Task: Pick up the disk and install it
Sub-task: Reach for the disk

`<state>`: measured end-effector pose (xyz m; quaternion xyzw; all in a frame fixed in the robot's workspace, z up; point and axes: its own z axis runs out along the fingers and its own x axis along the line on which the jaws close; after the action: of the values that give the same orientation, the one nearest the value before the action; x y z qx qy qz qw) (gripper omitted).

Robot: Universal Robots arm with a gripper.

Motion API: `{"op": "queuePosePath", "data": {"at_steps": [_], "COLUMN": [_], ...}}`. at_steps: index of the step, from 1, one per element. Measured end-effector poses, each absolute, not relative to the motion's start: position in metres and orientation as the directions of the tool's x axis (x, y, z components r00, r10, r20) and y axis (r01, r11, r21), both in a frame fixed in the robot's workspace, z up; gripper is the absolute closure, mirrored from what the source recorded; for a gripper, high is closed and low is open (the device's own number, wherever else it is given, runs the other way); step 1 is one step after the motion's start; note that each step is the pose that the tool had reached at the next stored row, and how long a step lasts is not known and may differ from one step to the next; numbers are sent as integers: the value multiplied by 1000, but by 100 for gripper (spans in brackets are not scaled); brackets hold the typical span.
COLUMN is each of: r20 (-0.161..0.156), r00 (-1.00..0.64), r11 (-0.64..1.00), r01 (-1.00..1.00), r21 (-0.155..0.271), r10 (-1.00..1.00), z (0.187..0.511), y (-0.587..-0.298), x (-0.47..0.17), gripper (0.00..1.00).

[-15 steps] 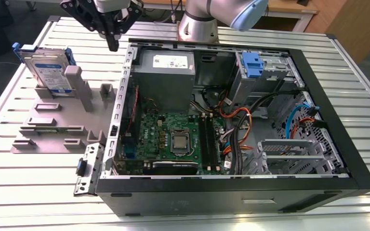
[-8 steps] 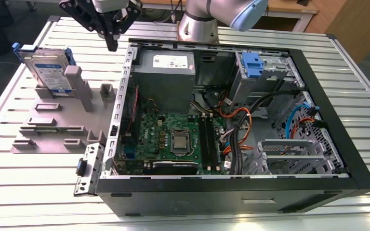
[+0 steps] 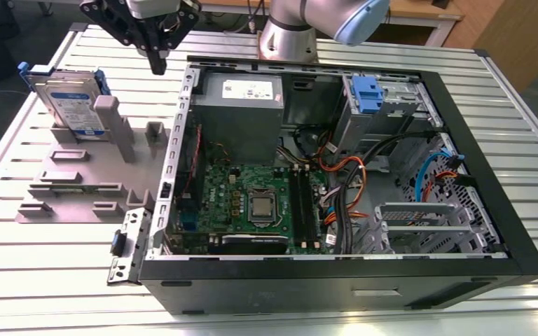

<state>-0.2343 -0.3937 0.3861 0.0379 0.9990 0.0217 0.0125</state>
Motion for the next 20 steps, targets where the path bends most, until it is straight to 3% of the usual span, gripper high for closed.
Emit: {"op": "queuePosePath", "data": {"at_steps": [20], "r20": [-21], "r00": [-997], "r11": [996], "r01": [75], "r21": [44], "r10": [76], "z": [385], "y": [-389], "x": [-271], "gripper": [89]}}
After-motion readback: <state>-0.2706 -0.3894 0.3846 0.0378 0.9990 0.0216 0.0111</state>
